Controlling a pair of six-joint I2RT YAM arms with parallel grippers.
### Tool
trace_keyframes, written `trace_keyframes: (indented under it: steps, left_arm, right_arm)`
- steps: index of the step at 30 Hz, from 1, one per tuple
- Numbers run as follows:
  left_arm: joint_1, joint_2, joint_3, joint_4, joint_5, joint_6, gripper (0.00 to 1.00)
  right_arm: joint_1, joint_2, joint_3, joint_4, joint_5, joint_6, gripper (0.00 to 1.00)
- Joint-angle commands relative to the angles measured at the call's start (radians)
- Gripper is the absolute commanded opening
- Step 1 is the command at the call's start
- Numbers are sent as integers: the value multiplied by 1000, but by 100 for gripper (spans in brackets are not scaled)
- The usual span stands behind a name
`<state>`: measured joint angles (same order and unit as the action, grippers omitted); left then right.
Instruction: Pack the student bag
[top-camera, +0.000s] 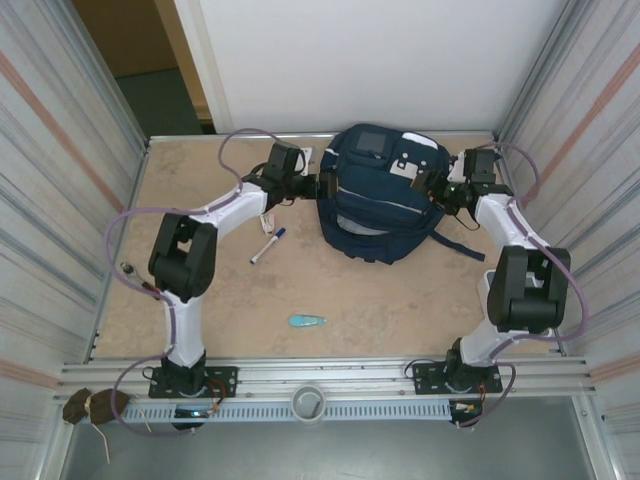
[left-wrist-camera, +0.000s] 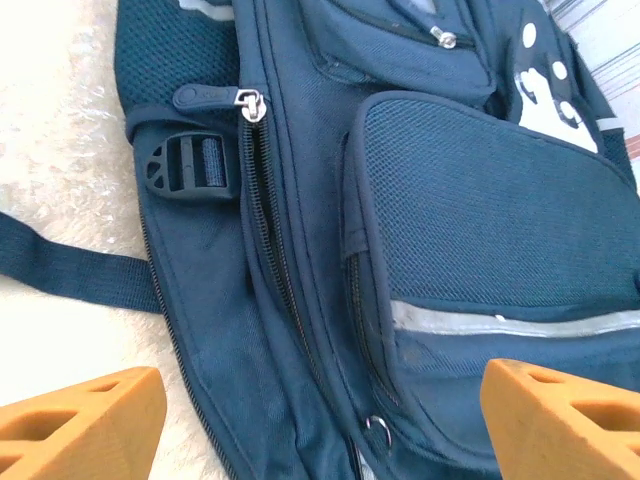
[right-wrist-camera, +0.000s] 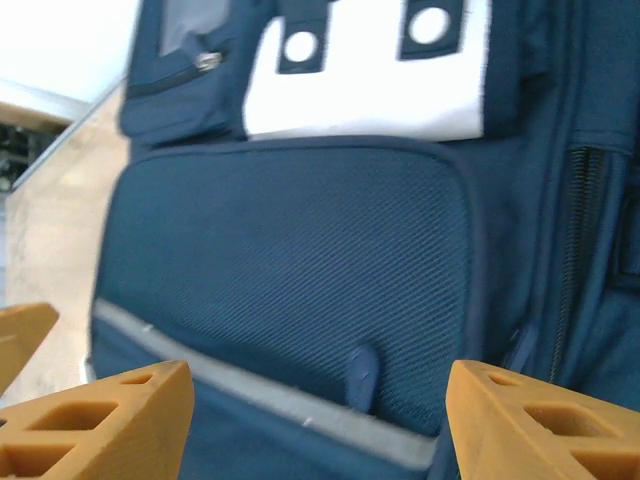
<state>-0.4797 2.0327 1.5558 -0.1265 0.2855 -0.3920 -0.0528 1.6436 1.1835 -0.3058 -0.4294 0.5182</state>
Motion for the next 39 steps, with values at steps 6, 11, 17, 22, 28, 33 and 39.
trace_keyframes:
  steps: [6,11,17,22,28,33,39]
  left_arm:
    - [-63,156,135,-34,165,-44,71]
    - [-135,183,149,-29,226,-45,61]
    - [-286,177,167,7,253,-34,56]
    - [-397,215,329,-114,263,62,60]
    - [-397,43,184,-158,125,214,72]
    - [-334,-170,-55,-135,-8,321,80]
    - [-188,-357,-302,-4,-102,641,80]
  right_arm:
    - [-13,106,53,28,90,46,68]
    - [-23,213,132,12,76,35,68]
    - [-40,289,216,-19,39,0,65]
    - [-22,396,379,-90,-67,-77,58]
    - [52,555,673,-295,-28,-225,59]
    - [78,593,884,-434,150,-268,65]
    - [155,383,689,-398,257,-281,67]
